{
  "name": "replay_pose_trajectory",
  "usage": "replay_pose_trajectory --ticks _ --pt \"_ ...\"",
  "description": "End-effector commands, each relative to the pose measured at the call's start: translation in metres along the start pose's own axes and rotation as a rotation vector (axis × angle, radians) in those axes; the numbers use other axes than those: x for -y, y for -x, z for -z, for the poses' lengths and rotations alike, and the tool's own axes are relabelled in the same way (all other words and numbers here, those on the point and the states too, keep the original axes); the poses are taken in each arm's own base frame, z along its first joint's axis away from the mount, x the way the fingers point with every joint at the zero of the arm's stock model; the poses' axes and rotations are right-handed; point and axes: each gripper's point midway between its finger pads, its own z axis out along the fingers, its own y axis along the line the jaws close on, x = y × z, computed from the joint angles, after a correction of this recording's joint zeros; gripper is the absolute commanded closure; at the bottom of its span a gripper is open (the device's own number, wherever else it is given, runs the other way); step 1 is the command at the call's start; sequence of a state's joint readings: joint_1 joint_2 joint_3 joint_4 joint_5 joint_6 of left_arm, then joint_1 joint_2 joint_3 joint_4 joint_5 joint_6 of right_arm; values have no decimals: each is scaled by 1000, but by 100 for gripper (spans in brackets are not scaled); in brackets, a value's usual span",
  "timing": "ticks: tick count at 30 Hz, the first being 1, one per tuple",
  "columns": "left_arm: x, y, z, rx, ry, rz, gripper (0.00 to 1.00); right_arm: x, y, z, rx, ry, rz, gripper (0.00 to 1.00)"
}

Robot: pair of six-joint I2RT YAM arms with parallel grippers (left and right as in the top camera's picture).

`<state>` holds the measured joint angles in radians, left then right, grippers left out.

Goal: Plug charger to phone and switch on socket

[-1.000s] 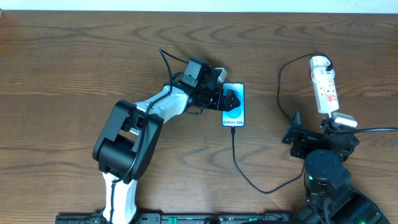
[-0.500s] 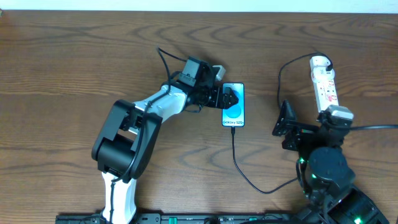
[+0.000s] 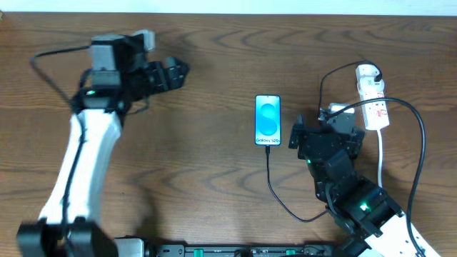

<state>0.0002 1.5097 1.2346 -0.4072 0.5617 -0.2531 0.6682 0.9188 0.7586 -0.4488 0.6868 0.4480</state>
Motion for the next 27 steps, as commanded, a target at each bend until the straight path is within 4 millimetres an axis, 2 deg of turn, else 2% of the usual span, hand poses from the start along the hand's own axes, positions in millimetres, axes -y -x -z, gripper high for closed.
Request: replay_pose_trajectory --ticks 1,2,5,8,9,11,13,14,15,18,19,20,22,24,25,26,27 --pt "-14 -9 54 2 73 48 5 -1 6 0 15 -5 -22 1" --pt "-13 -15 71 0 87 14 5 0 6 -1 12 -10 -21 1" --pt "-7 -20 99 36 137 -30 5 14 -2 -12 -22 -72 -73 1" --pt "18 -24 144 136 141 -91 5 33 -28 -34 -174 -86 -217 1" --pt "24 -26 153 155 137 -107 5 39 -35 -40 -229 -72 -251 1" --pt "45 -48 191 208 131 -185 5 76 -57 -52 -360 -124 -361 1" --pt "43 -64 207 219 175 -181 5 106 -68 -55 -415 -186 -435 1" --pt "36 -72 215 221 230 -170 5 114 -71 -56 -430 -200 -464 1" --pt "19 -85 226 208 337 -145 5 129 -75 -55 -457 -199 -519 1" --pt "10 -102 227 150 381 -116 5 129 -75 -56 -474 -150 -582 1" --pt "9 -105 227 139 383 -111 5 119 -75 -55 -493 -91 -601 1" --pt "9 -103 227 144 382 -113 5 110 -79 -53 -525 -47 -613 1" --pt "12 -96 228 175 376 -126 5 111 -76 -54 -509 -54 -628 2" --pt "12 -96 228 174 376 -125 5 119 -65 -61 -448 -84 -618 34" --pt "11 -96 228 173 376 -125 5 133 -61 -64 -402 -152 -601 54" --pt "12 -96 228 174 376 -125 5 145 -56 -66 -361 -210 -588 69" --pt "12 -96 228 174 376 -125 5 148 -53 -67 -344 -228 -588 80"
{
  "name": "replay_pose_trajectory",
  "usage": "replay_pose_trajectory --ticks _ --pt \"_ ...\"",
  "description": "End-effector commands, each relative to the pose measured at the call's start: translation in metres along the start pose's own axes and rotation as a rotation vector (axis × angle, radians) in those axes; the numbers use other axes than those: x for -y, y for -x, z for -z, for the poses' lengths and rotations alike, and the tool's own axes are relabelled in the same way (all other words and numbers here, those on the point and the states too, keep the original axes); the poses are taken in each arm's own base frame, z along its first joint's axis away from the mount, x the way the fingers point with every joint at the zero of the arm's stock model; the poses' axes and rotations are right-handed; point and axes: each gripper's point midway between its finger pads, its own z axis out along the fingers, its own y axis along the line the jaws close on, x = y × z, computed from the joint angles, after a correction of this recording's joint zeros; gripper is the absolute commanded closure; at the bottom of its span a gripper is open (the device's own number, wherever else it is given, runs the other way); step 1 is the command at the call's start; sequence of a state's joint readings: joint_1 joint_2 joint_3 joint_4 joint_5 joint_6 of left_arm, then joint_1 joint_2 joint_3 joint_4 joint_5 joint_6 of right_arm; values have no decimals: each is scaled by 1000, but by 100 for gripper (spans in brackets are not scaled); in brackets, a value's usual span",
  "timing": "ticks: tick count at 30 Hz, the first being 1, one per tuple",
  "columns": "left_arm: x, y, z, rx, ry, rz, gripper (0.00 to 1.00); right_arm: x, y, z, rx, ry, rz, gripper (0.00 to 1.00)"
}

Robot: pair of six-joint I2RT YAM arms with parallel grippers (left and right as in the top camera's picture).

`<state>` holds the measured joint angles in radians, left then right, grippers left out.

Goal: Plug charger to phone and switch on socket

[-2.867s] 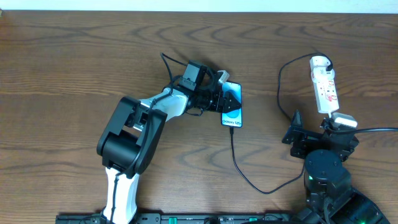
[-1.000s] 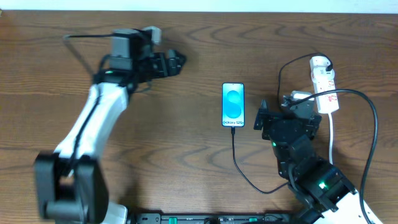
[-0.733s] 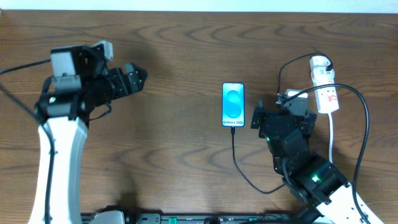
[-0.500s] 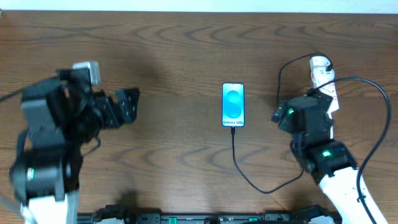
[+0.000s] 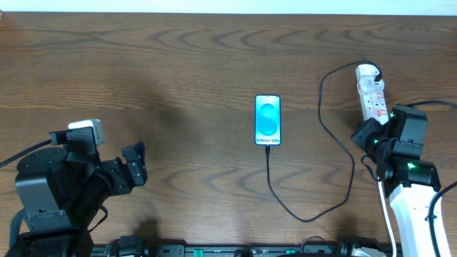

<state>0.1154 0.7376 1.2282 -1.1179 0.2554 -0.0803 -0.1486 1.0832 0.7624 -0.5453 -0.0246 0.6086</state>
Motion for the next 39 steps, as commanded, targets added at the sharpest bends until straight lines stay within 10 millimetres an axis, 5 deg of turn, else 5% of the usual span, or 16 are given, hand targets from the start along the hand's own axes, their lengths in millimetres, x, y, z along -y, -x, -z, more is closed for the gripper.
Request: replay_pose_trajectory --ticks 1,7,10,20,27,39 --pt "-2 1 0 7 14 -9 5 12 19 2 87 -73 -32 99" --pt "-2 1 1 9 13 -9 5 21 31 -9 47 -137 -152 99" --pt "-2 1 1 9 13 -9 5 32 60 -19 -45 -250 -197 99" --pt "-2 1 1 9 13 -9 5 36 118 -111 -245 -373 -299 99" --pt "-2 1 1 9 13 -9 5 39 108 -148 -310 -310 -367 99" --pt "-2 1 1 9 13 -9 5 35 117 -164 -261 -281 -451 99"
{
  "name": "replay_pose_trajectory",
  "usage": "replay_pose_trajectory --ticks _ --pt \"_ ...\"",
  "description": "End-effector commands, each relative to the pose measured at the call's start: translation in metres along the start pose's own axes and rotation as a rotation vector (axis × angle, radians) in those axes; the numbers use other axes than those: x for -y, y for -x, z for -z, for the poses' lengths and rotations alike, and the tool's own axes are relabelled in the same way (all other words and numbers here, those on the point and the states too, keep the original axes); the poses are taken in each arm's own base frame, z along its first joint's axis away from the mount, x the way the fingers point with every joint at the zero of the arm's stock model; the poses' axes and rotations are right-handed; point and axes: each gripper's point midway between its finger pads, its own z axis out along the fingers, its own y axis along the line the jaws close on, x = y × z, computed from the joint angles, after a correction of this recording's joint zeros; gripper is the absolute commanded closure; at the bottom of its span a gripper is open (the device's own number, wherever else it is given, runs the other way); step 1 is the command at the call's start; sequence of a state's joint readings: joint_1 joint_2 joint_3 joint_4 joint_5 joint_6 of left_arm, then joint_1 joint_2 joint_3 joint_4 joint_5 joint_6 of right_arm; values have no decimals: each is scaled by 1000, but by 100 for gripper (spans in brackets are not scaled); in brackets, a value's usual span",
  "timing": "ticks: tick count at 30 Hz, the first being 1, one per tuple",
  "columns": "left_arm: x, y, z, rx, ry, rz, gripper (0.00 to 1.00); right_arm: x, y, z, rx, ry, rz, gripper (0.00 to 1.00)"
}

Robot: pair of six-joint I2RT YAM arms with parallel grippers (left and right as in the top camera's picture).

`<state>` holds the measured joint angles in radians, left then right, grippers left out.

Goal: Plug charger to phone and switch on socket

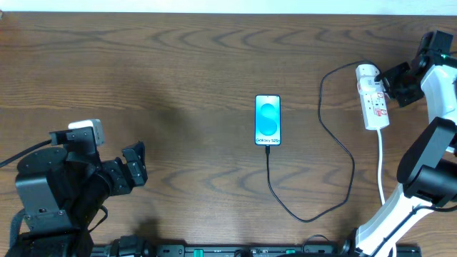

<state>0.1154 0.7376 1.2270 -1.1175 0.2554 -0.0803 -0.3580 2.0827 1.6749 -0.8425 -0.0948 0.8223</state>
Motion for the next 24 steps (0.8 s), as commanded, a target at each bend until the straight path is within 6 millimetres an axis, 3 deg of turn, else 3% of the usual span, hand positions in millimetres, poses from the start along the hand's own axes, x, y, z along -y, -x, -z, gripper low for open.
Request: replay_pose_trajectory --ticks 1,4,16,19,24 --pt "-2 2 1 10 13 -10 5 3 4 -14 -14 -15 -41 99" --pt "-2 2 1 10 13 -10 5 6 1 -29 -34 -25 -41 99" --pt "-2 2 1 10 13 -10 5 -2 9 -30 -2 8 -37 99" --pt "-2 2 1 10 13 -10 5 1 3 -42 -24 -12 -34 99" --pt "-2 2 1 10 13 -10 5 -18 -11 -52 -13 6 90 99"
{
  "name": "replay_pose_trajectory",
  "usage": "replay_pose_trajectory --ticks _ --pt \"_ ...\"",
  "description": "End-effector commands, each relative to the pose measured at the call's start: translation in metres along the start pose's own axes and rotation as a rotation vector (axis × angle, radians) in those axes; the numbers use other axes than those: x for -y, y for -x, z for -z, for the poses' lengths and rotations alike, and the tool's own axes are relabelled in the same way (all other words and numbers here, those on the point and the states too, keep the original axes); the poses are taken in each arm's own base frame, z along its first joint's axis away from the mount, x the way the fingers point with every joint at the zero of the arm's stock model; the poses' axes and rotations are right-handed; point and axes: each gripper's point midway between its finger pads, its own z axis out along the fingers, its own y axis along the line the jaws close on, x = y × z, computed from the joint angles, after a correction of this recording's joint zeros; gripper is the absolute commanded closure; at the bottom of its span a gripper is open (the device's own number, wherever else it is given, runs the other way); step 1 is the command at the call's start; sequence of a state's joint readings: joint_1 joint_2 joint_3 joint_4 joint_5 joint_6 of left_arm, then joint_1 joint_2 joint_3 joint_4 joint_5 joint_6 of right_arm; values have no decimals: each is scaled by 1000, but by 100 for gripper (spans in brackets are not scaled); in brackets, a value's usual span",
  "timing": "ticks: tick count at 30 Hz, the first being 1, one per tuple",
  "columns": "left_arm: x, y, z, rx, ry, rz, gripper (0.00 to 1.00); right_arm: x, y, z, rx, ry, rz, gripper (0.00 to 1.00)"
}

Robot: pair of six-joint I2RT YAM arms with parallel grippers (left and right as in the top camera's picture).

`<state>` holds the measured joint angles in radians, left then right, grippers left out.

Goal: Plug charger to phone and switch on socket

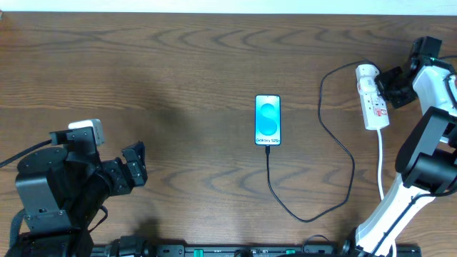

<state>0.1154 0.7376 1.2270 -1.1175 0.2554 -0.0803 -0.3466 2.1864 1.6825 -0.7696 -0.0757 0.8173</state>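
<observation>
A phone [268, 120] with a lit blue screen lies face up mid-table. A black charger cable [314, 207] is plugged into its near end and loops right up to a white power strip [372, 96] at the right. My right gripper [386, 84] hovers against the strip's right side near its far end, fingers pointing left; whether they are open is unclear. My left gripper [136, 165] rests open at the near left, far from everything.
The strip's white lead [382, 168] runs toward the near edge beside my right arm's base [396, 214]. The brown wooden table [200, 64] ends at a white wall along the far edge.
My right gripper has shifted slightly left and nearer, closing in on the power strip's right side. The left arm, phone and cable are unchanged.
At first my left gripper was at the far left and my right gripper beside the phone, cable plugged in. Then the left arm was at the near left, the right arm beside the strip. Later the right gripper was beyond the strip's right side, now against it.
</observation>
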Motion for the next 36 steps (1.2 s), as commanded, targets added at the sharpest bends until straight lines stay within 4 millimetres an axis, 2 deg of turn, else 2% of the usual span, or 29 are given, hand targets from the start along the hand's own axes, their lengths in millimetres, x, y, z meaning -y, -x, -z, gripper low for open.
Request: replay_pose_trajectory --ticks 1,6,11,20,25,28,29,32,33,34,36 --pt "-2 2 1 10 13 -10 5 -21 -11 -9 7 23 82 99" --pt "-2 2 1 10 13 -10 5 -18 -5 -8 41 -2 116 99" --pt "-2 2 1 10 13 -10 5 -18 -7 -8 30 -1 140 99" --pt "-2 2 1 10 13 -10 5 -47 -54 -10 -28 22 289 99" --pt "-2 2 1 10 13 -10 5 -43 -60 -11 -8 -35 315 99" --pt "-2 2 1 10 13 -10 5 -43 -56 -6 3 -34 310 99" --pt "-2 2 1 10 13 -10 5 -41 -53 0 9 -35 306 99" --pt "-2 2 2 14 12 -10 5 -34 -26 50 153 -85 292 99" --pt "-1 2 5 25 11 -13 5 -33 -14 82 237 -93 285 99" --pt "-1 1 8 36 9 -15 5 -34 -7 104 289 -83 283 99" --pt "1 1 18 71 4 -22 5 -45 2 164 399 1 301 99"
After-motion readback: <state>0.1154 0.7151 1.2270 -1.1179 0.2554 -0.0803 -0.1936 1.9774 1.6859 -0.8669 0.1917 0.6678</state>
